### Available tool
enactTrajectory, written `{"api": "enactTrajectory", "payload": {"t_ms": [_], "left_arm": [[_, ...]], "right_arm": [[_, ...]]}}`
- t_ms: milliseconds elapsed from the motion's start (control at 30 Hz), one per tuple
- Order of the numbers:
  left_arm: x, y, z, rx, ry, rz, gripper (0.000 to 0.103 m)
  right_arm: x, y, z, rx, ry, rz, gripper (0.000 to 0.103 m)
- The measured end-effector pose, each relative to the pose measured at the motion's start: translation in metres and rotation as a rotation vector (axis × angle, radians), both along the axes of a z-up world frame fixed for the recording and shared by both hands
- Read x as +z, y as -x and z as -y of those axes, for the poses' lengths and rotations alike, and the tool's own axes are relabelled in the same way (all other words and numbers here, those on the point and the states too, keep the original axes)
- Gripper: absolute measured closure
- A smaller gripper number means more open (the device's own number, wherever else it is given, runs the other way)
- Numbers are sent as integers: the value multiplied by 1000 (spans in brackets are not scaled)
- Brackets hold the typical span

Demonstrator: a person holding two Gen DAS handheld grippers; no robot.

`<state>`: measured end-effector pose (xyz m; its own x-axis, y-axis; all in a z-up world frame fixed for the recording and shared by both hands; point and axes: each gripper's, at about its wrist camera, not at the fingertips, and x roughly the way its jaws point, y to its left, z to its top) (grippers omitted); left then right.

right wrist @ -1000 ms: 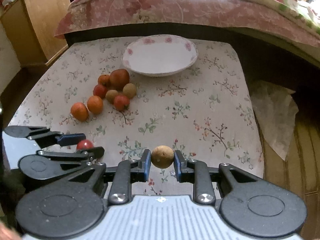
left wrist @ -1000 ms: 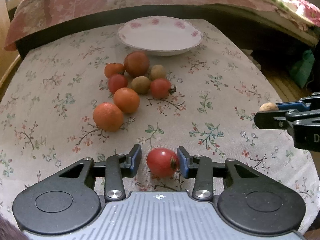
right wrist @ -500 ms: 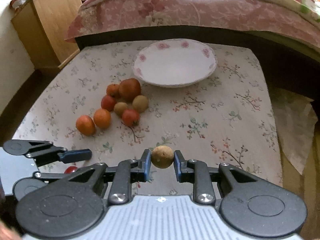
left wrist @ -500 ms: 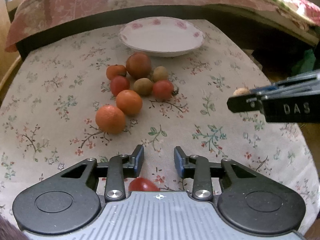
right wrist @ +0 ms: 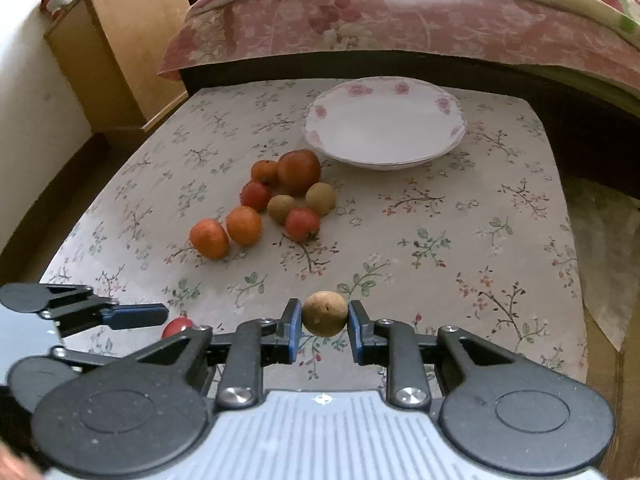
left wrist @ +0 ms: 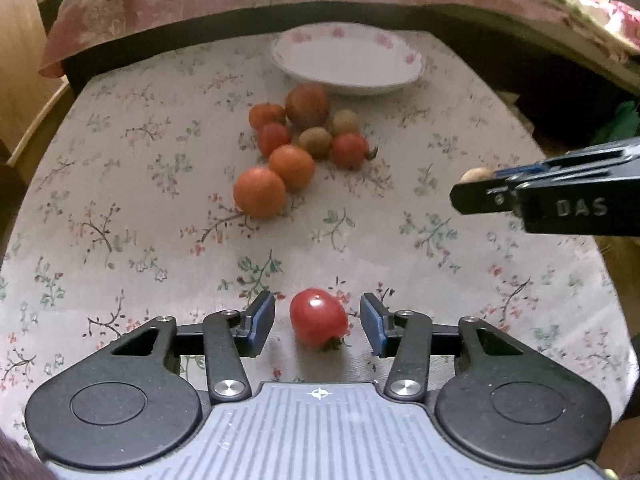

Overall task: Organize fruits
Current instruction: 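Lift the brown fruit and red tomato and carry both toward the white plate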

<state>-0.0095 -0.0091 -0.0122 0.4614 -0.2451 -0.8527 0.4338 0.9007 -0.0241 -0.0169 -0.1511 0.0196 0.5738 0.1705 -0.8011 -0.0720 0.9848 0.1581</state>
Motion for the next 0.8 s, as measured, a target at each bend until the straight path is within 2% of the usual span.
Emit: {"api": "enactTrajectory", "payload": {"t_ms": [67, 233, 433, 533, 800], "left_arm": [[-3, 1, 0, 2, -18, -4, 50], [-5, 1, -2, 9, -25, 0, 64], [1, -1, 2, 1, -22, 2, 64], [11, -9, 3, 5, 15, 7, 64], [39, -56, 20, -14, 66, 80, 64]], "right_arm": [[1, 1, 1, -1, -1, 2, 77], [-1, 0, 4, -14, 2, -1, 77], [-1, -2, 1, -2, 17, 1, 77], [1, -8, 4, -5, 11, 6, 77], [10, -41, 14, -25, -7, 38, 77]]}}
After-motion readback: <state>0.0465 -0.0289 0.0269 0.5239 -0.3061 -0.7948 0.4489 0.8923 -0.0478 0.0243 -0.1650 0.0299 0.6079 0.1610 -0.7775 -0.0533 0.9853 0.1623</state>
